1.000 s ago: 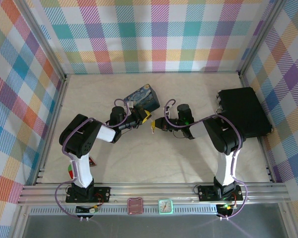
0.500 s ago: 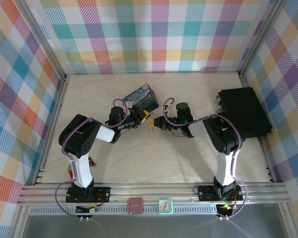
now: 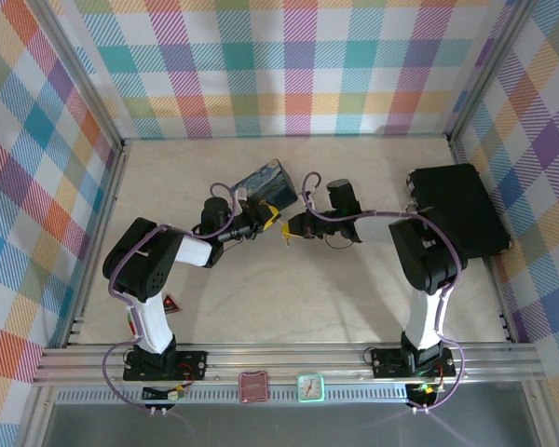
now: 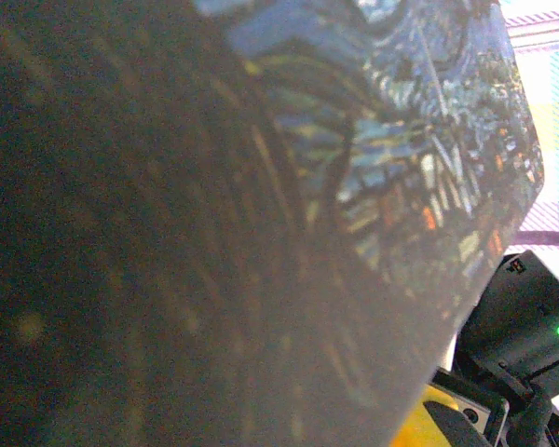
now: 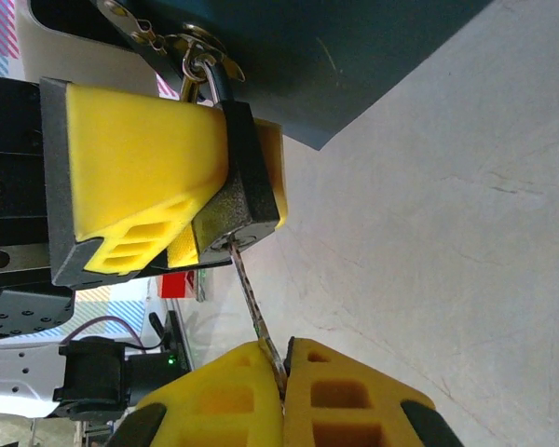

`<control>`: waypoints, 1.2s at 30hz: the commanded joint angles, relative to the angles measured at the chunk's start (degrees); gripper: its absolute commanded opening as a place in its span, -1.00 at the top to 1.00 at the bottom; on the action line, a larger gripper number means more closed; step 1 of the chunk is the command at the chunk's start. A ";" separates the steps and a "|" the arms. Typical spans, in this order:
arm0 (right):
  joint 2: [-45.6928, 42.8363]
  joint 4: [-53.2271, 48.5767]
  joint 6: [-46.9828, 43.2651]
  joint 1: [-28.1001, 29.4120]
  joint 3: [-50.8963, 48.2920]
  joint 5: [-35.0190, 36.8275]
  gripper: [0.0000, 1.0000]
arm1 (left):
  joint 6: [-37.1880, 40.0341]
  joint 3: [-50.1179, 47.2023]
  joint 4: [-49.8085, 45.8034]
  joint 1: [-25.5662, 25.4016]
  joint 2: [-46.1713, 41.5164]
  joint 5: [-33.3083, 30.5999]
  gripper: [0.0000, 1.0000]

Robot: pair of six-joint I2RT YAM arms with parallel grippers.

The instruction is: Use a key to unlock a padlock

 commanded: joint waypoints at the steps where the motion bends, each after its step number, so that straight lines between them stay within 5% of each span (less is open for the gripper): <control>1: -1.77 0.87 0.36 -1.23 1.68 2.18 1.00 | 0.73 0.80 -0.26 -1.30 -1.78 8.43 1.00; 23: -0.06 7.42 13.41 -2.82 0.47 14.03 1.00 | 1.42 1.44 -0.95 -1.29 -2.17 9.87 1.00; 36: 2.46 16.64 30.06 -2.60 -0.01 9.47 1.00 | 2.60 1.14 -1.07 -1.47 -2.70 9.84 1.00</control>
